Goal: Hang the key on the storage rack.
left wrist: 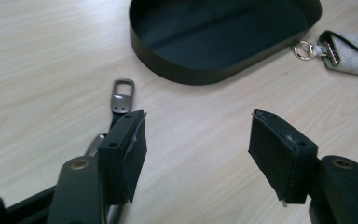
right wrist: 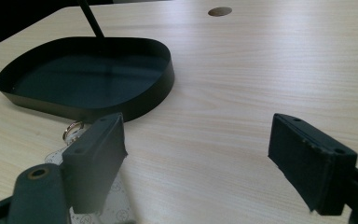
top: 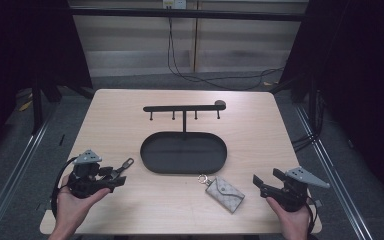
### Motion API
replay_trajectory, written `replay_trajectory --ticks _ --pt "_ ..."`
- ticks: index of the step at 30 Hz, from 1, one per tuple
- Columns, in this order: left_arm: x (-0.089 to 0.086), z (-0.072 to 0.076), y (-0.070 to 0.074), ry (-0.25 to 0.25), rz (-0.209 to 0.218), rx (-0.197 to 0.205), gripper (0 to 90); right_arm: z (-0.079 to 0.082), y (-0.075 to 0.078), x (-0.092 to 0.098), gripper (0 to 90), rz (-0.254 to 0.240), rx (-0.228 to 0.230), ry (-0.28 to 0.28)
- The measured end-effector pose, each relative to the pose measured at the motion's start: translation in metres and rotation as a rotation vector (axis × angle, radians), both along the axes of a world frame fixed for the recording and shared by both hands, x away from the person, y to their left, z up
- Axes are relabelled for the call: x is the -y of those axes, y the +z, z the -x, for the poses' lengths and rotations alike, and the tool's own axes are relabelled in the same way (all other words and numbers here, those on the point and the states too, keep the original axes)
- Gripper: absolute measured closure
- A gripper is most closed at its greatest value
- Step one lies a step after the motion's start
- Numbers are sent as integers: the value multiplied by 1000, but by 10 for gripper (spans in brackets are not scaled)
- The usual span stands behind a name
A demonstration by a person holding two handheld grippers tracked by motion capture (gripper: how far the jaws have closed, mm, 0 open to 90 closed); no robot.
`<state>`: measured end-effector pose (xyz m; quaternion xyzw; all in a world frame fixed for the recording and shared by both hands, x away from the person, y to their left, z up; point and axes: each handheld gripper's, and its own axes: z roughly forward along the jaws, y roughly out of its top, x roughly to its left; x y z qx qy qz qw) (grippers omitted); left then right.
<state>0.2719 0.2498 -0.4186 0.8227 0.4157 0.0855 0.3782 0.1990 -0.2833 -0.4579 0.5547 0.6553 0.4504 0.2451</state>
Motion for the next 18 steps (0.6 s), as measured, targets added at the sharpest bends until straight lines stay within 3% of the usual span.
replay_trajectory --ticks 4,7,12,18 --pt "-1 -7 2 2 -5 21 430 0 0 0 187 2 0 -4" --pt "-1 -15 3 -5 -41 0 438 0 0 -1 187 4 -4 -3" --pt "-2 -24 12 -6 -81 0 440 -1 0 -1 190 7 -9 5" --pt "0 -33 17 -3 -97 -10 440 -1 0 -2 191 9 -9 6"
